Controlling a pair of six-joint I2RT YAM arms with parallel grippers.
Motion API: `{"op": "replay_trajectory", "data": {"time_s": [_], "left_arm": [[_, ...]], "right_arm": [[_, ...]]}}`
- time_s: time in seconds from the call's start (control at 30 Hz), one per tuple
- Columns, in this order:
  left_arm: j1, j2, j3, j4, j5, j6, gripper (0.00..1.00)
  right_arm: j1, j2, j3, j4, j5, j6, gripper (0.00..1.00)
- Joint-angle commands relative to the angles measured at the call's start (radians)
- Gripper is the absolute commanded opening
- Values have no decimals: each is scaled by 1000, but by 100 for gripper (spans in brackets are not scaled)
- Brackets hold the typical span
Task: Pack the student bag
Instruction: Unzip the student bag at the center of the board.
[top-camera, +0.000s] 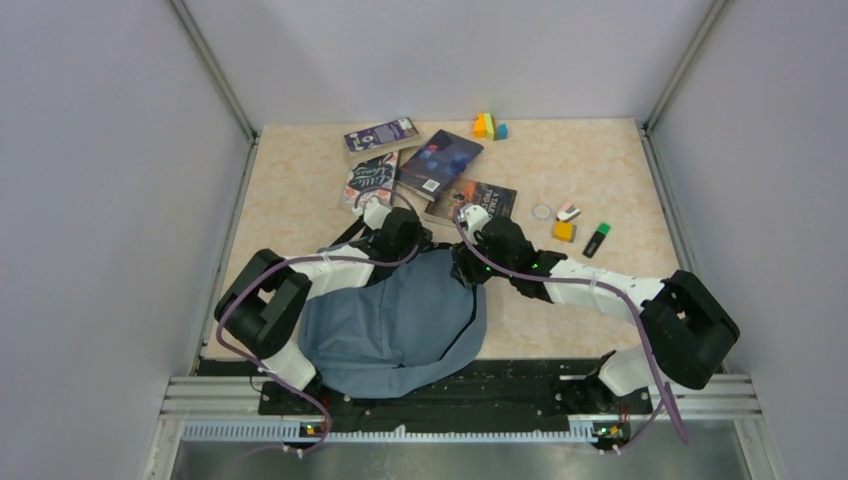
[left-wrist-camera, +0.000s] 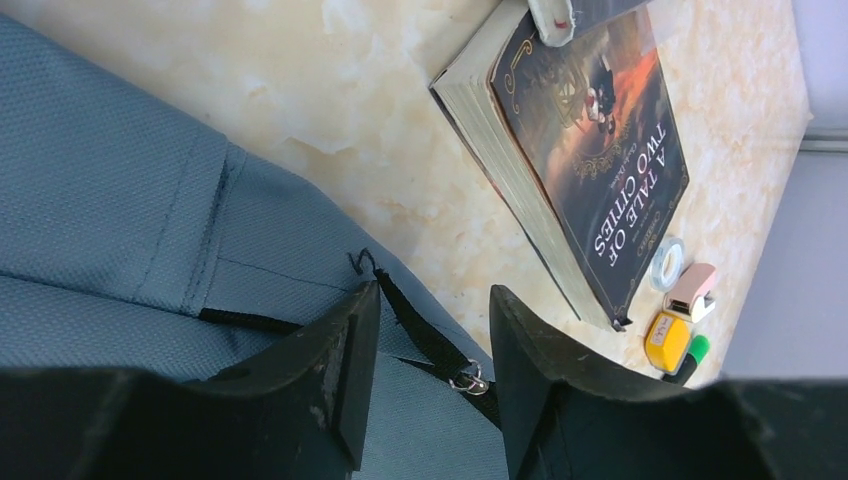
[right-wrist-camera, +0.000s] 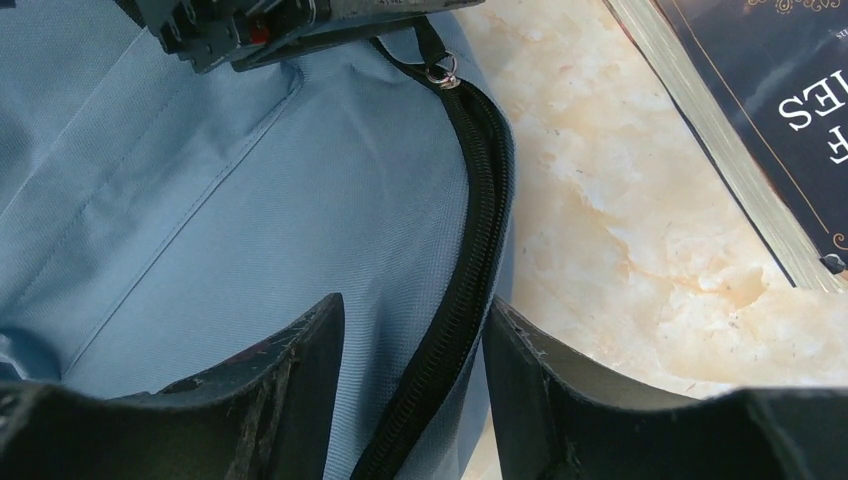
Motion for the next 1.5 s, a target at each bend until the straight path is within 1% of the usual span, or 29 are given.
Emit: {"op": "replay_trajectory", "data": {"time_s": [0.0,0.07,0.13,0.23,0.27,0.33,0.43,0.53,0.57,0.63,0.73,0.87,0.93,1.07,1.23,1.37,1.47], "left_arm": [[-1,22,34,48,-2,-12,48],[0,33,39,56,5,-15,45],[1,43,42,63,10,-18,38],[0,55,50,68,13,-20,32],[-1,57,51,68,14,-20,28],[0,58,51,71,12,-18,21],[0,46,46,75,2,-10,0],[0,14,11,130,-2,-7,0],[0,-5,-8,167,0,-4,0],[-3,-40,-38,238,3,14,0],[-9,-82,-42,255,-15,77,0],[-12,-124,-86,314,-54,135,0],[-12,-139,-110,338,-60,150,0],[-13,-153,-139,360,-53,183,0],[-11,-202,-208,447,-116,246,0],[-9,-256,-252,457,-167,297,0],[-2,-277,-270,459,-171,316,0]], "right_arm": [[-4,5,4,39,-15,-13,51],[-4,5,3,38,-16,-13,50],[-4,4,2,36,-16,-13,48],[-4,1,1,33,-15,-15,44],[-4,-2,1,33,-14,-16,42],[-4,-4,0,31,-11,-18,37],[-4,-9,-1,31,0,-18,25],[-4,-10,-1,27,21,-12,9],[-4,-9,1,22,36,-7,0],[-3,-10,3,9,54,-3,0],[-4,-9,2,-12,71,10,0],[-4,-17,-5,-35,75,39,0],[-4,-21,-7,-73,121,60,0],[-4,-38,-10,-95,172,108,0],[-3,-74,-30,-93,206,170,0],[-5,-85,-43,-98,212,186,0],[-4,-80,-44,-101,212,194,0]]}}
